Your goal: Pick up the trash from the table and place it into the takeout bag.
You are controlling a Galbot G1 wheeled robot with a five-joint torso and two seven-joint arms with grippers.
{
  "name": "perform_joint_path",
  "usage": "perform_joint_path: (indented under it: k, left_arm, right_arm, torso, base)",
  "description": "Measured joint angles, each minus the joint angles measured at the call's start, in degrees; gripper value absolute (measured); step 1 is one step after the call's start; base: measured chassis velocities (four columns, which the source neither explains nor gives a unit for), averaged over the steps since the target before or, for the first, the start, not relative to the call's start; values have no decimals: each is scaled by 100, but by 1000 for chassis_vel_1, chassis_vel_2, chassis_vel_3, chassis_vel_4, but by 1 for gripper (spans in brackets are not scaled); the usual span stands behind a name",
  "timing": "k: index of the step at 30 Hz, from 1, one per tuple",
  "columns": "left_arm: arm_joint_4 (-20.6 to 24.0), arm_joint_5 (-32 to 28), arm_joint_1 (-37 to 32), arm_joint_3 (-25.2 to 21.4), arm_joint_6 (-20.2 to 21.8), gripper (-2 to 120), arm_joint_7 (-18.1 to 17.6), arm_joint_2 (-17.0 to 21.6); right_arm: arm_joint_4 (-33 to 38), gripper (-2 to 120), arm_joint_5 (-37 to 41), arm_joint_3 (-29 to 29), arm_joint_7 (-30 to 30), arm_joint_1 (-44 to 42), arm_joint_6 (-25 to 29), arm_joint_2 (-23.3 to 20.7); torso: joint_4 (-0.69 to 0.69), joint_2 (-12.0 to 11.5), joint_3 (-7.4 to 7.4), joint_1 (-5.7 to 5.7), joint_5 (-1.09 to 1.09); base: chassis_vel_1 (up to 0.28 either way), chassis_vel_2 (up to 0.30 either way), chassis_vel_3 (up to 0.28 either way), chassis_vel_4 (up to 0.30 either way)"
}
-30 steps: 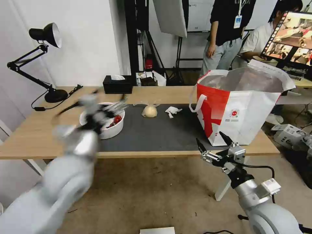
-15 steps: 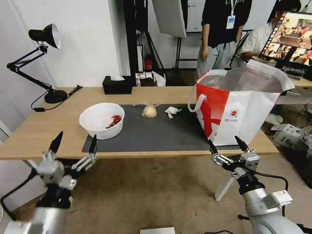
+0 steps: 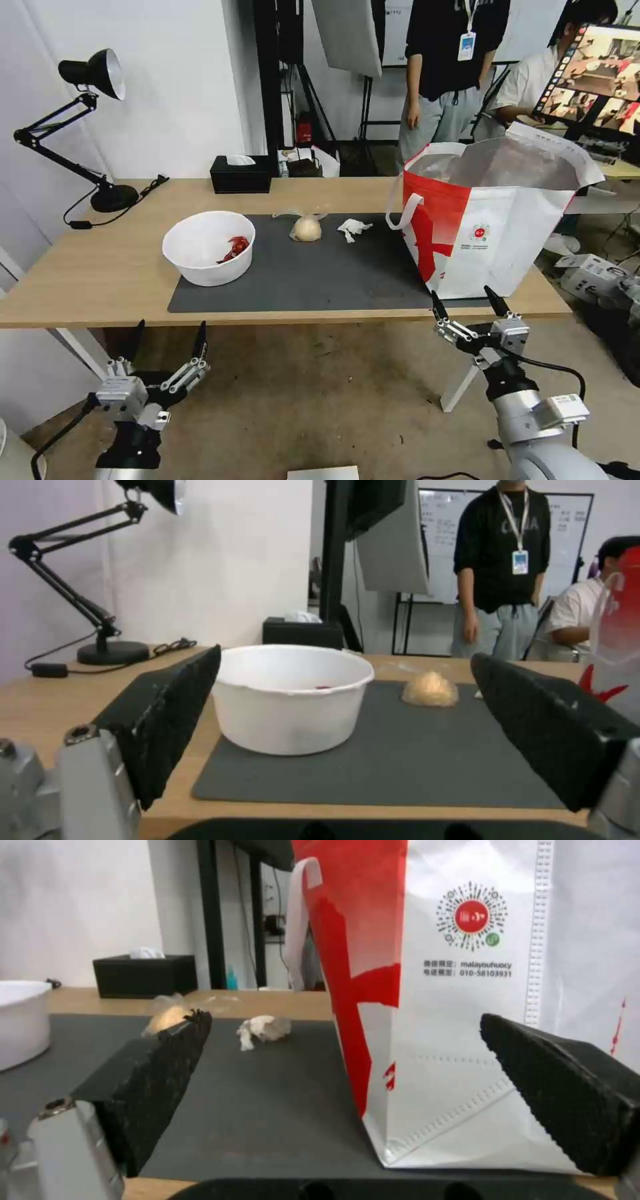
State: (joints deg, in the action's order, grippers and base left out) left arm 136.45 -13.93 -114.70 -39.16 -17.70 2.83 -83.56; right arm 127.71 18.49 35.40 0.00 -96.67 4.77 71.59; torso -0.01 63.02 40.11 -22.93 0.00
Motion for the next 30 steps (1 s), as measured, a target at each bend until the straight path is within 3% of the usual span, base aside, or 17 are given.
perform_joint_path:
  k: [10, 18, 19, 24, 27, 30]
  left_arm:
    - [211, 77, -292, 30, -135, 100, -25, -164]
    - [381, 182, -600, -45, -392, 100, -36, -337]
    - [392, 232, -643, -41, -409, 100, -30, -395]
    - [394, 381, -591, -25, -325, 100, -13, -565]
    - [470, 532, -486, 91, -108, 100, -17, -767]
    - [550, 621, -435, 205, 16, 100, -91, -781]
  right_arm:
    - [107, 100, -5, -97, 55, 64, -30, -43]
    - [-153, 100, 140, -545, 334, 1047, -523, -410]
    - [-421, 100, 302, -889, 406, 1528, -712, -560]
    - [-945, 100, 687, -1622, 515, 2338, -1084, -755]
    - [-1766, 100, 1129, -2510, 812, 3584, -1335, -872]
    - [-2361, 100, 1305, -2962, 974, 4314, -1397, -845]
  torso:
    - [0, 0, 0, 1, 0]
    - [0, 0, 0, 1, 0]
    - [1, 1, -1, 1, 0]
    - [2, 0, 2, 0, 0]
    - [2, 0, 1, 1, -1]
    - [2, 0, 2, 0, -1]
  base:
    - [0, 0, 0, 0]
    - [0, 0, 0, 0]
    - [0, 0, 0, 0]
    - [0, 0, 0, 0]
    - [0, 0, 0, 0]
    - [0, 0, 0, 0]
